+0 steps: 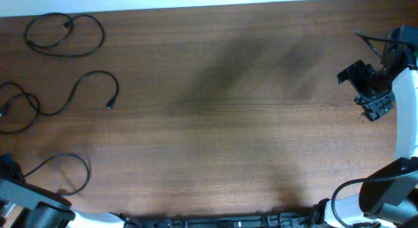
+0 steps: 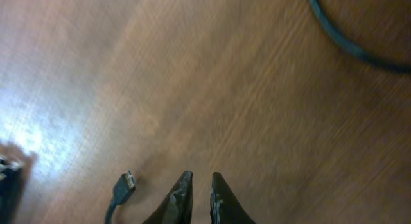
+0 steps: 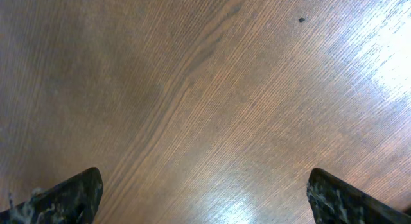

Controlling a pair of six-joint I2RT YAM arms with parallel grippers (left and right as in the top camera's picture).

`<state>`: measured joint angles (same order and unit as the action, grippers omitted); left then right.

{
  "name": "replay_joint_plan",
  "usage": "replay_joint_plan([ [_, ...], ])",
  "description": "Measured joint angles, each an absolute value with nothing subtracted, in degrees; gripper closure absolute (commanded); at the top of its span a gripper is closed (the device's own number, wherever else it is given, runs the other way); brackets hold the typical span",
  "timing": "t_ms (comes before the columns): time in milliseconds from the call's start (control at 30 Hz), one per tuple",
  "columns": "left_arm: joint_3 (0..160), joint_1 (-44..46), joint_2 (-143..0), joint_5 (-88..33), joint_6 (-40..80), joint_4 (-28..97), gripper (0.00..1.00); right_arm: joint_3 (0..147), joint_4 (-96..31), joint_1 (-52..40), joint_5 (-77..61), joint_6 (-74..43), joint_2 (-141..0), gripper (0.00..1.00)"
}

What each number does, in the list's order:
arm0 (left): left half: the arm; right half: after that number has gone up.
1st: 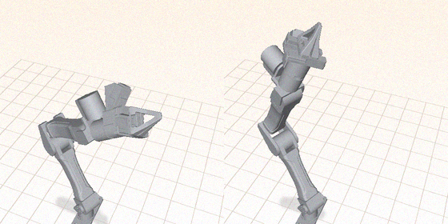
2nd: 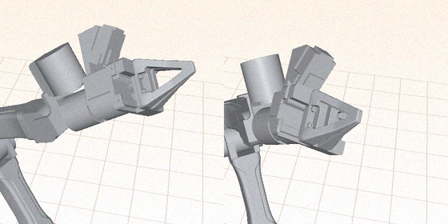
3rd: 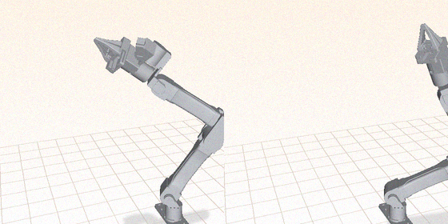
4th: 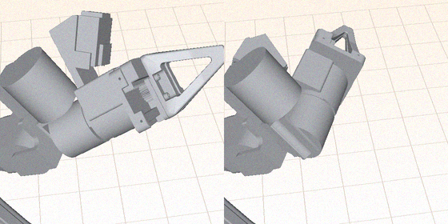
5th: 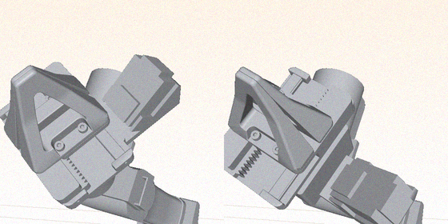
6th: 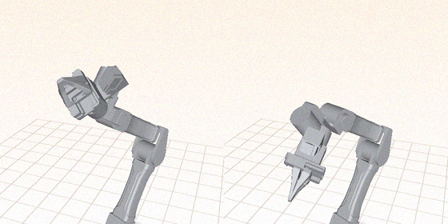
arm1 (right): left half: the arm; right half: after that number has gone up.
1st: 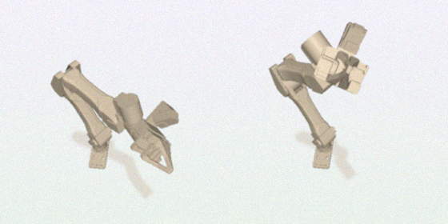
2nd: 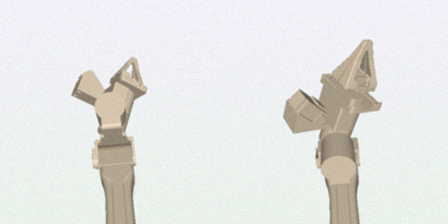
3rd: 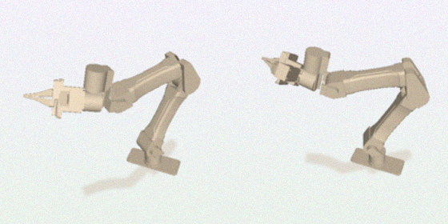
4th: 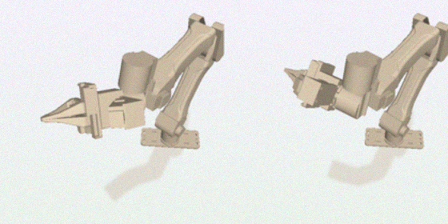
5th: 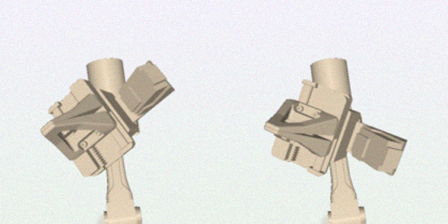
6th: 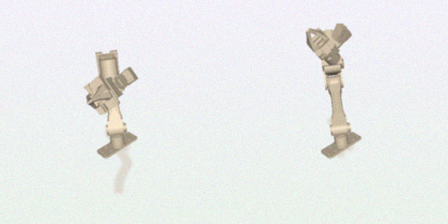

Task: Untangle cables
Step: 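Lay the cable at the lower left and adjust it with the left gripper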

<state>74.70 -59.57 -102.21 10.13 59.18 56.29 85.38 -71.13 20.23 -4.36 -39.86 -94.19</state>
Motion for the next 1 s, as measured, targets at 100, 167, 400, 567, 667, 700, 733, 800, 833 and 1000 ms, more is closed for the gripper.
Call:
replay_joint_plan([
  [100, 74.7, -57.8, -106.0, 6.6, 56.5, 53.7, 0.86, 85.4, -71.1, 20.2, -4.4, -39.9, -94.2, 0.02],
  [167, 74.7, -56.5, -107.5, 6.1, 50.5, 50.2, 0.81, 85.4, -71.1, 20.2, -4.4, -39.9, -94.2, 0.02],
  [400, 75.8, -53.7, -108.6, 6.0, 45.6, 53.3, 0.04, 85.4, -71.1, 20.2, -4.4, -39.8, -94.2, 0.02],
  [567, 80.1, -53.7, -91.0, 6.2, 45.4, 47.5, 0.01, 85.4, -71.1, 20.2, -4.4, -39.8, -94.2, 0.02],
  [667, 80.4, -53.7, -91.8, 10.2, 45.0, 47.3, 0.16, 85.4, -71.1, 20.2, -4.4, -39.8, -94.2, 0.02],
  [700, 80.4, -53.8, -94.3, 12.0, 43.8, 47.3, 0.21, 85.4, -71.2, 20.2, -4.4, -39.9, -94.2, 0.02],
  [733, 80.4, -53.8, -96.1, 12.6, 43.5, 47.4, 0.24, 85.4, -71.1, 20.2, -4.4, -39.9, -94.2, 0.02],
  [800, 80.4, -53.7, -101.2, 11.8, 40.9, 46.7, 0.75, 85.4, -71.1, 20.2, -4.3, -39.9, -94.2, 0.02],
  [833, 80.4, -53.7, -102.6, 11.2, 39.1, 46.3, 0.86, 85.4, -71.1, 20.2, -4.4, -39.9, -94.2, 0.02],
  [1000, 80.4, -53.7, -103.8, 14.3, 37.5, 51.5, 1.00, 85.4, -71.1, 20.2, -4.4, -39.9, -94.2, 0.02],
])
